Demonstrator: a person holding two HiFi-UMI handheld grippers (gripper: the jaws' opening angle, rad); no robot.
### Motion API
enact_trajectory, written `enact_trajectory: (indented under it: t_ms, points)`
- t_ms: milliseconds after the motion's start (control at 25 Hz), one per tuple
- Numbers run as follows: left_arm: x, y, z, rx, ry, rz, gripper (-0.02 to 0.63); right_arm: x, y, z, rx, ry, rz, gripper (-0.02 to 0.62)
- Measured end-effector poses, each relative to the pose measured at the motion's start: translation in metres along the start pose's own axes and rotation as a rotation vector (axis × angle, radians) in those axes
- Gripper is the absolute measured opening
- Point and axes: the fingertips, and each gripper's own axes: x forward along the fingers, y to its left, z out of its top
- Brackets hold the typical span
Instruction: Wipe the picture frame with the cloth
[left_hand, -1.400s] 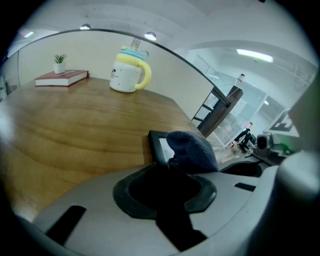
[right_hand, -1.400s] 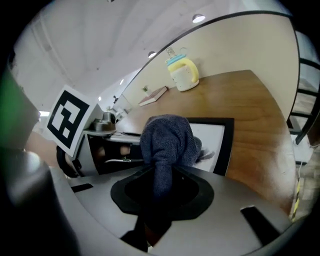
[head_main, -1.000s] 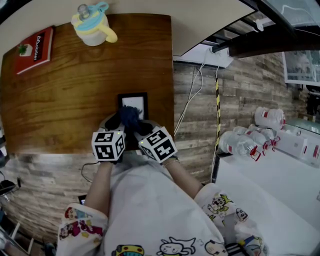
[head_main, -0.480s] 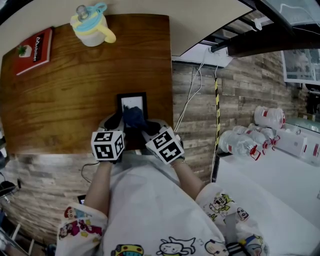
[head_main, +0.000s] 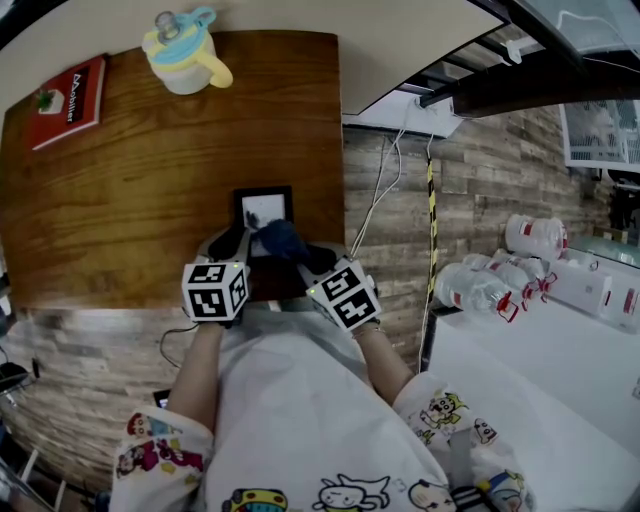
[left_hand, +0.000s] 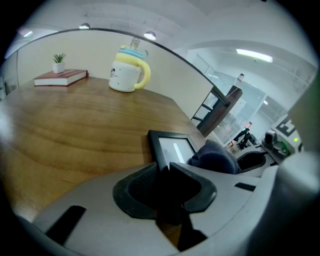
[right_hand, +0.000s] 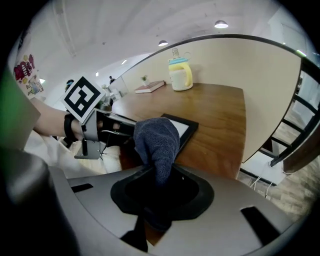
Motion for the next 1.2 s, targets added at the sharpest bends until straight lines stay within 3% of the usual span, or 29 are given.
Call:
enact_trajectory:
  t_ms: [320, 800, 1200]
  points:
    - [0.000, 0.000, 0.001, 0.001, -0.005, 0.001, 0.077, -0.014, -0.023, -0.018, 0.080, 0.001, -0.054, 0.071]
    - [0.000, -0.003, 0.000, 0.063, -0.005, -0.006, 0.077, -0.053, -0.034, -0.002, 0.149, -0.114, -0.087, 0.071]
    - [-0.030, -0.014, 0.038, 0.136, -0.123, -0.005, 0.132, -0.083, -0.040, 0.035, 0.111, -0.224, -0.102, 0.071]
